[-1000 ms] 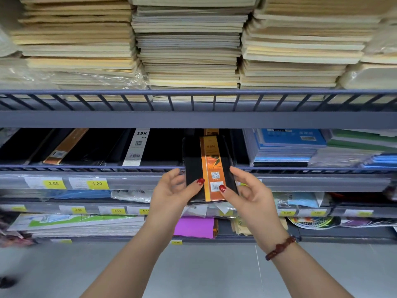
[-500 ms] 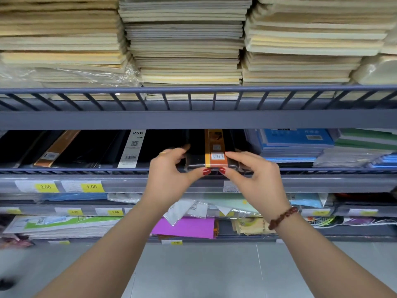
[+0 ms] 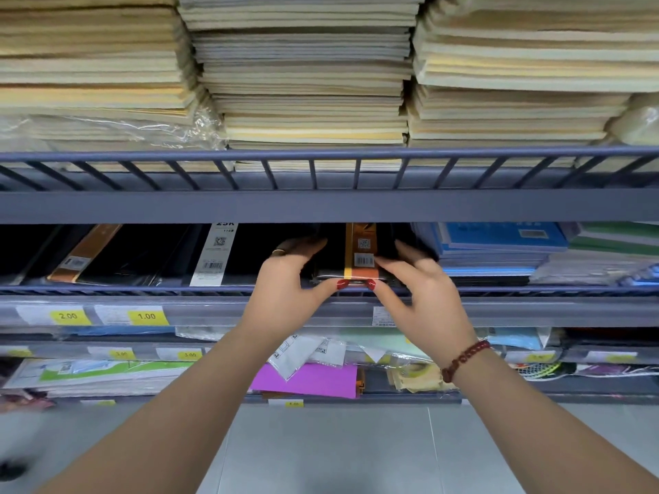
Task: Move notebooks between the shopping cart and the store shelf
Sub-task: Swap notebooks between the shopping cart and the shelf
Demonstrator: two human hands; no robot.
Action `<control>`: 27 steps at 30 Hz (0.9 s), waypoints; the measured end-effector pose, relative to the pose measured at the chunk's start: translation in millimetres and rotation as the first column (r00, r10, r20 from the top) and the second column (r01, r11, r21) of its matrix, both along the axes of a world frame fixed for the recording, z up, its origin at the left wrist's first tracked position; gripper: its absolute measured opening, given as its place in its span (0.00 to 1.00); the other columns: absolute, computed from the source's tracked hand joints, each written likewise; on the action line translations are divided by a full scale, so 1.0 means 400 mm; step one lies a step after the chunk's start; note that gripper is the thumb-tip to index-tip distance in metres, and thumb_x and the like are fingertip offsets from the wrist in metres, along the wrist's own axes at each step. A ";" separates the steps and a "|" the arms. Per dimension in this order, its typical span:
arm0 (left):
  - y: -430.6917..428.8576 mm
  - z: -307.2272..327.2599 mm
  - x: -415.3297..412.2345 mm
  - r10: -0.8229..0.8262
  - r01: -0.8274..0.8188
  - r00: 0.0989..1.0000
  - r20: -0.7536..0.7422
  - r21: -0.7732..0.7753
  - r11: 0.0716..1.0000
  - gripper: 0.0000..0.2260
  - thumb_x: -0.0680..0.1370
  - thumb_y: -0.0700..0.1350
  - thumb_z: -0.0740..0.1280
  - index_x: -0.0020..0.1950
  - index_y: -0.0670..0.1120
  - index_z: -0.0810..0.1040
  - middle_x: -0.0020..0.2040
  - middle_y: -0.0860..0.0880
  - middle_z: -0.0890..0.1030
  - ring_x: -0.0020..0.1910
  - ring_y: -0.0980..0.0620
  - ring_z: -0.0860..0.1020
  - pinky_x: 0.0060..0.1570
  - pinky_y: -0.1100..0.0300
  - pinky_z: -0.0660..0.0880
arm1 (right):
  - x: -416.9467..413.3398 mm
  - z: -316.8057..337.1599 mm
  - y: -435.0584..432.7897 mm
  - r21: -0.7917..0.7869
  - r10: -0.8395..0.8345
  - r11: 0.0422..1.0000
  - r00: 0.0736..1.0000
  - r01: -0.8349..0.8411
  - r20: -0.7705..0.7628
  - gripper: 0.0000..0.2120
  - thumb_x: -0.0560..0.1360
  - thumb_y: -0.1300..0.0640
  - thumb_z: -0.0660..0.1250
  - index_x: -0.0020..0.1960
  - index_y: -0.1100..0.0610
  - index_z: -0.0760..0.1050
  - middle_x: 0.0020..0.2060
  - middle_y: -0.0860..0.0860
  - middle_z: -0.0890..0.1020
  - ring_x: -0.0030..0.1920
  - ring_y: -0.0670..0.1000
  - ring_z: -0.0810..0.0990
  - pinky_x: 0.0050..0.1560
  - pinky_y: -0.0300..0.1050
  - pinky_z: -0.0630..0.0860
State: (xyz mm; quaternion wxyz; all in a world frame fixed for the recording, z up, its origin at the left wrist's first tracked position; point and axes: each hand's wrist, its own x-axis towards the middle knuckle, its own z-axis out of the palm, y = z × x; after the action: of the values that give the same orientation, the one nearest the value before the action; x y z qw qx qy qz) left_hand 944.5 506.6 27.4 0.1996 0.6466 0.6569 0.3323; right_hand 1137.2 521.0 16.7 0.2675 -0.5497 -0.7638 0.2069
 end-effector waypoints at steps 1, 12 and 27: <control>-0.007 -0.004 0.003 -0.010 0.010 1.000 -0.008 0.036 0.999 0.25 0.71 0.47 0.74 0.67 0.47 0.75 0.64 0.50 0.77 0.66 0.53 0.71 0.63 0.67 0.64 | 0.000 0.000 -0.001 0.015 0.013 1.000 1.000 -0.013 0.006 0.18 0.74 0.53 0.68 0.64 0.52 0.75 0.65 0.54 0.74 0.65 0.53 0.72 0.62 0.45 0.70; -0.043 0.004 0.018 -0.081 0.085 0.980 -0.184 0.010 0.996 0.15 0.75 0.46 0.69 0.62 0.47 0.78 0.53 0.47 0.78 0.56 0.49 0.74 0.52 0.60 0.73 | -0.004 0.050 -0.011 -0.051 0.129 0.991 0.967 -0.120 0.220 0.19 0.77 0.52 0.63 0.67 0.51 0.71 0.67 0.50 0.72 0.66 0.54 0.69 0.62 0.49 0.70; -0.441 0.367 -0.206 0.041 -0.138 0.827 -0.561 -0.131 0.982 0.21 0.76 0.51 0.65 0.67 0.46 0.73 0.68 0.46 0.74 0.66 0.45 0.71 0.63 0.53 0.70 | -0.188 0.397 -0.261 -0.013 0.480 0.852 0.770 -0.524 0.420 0.29 0.75 0.46 0.61 0.74 0.50 0.59 0.73 0.49 0.64 0.72 0.52 0.60 0.70 0.47 0.59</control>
State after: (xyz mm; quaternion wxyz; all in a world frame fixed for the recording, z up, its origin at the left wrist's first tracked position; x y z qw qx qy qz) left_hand 862.3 330.4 174.0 0.0373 0.6648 0.7415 0.0833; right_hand 1061.9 416.5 175.5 0.0655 -0.3413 -0.9311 0.1110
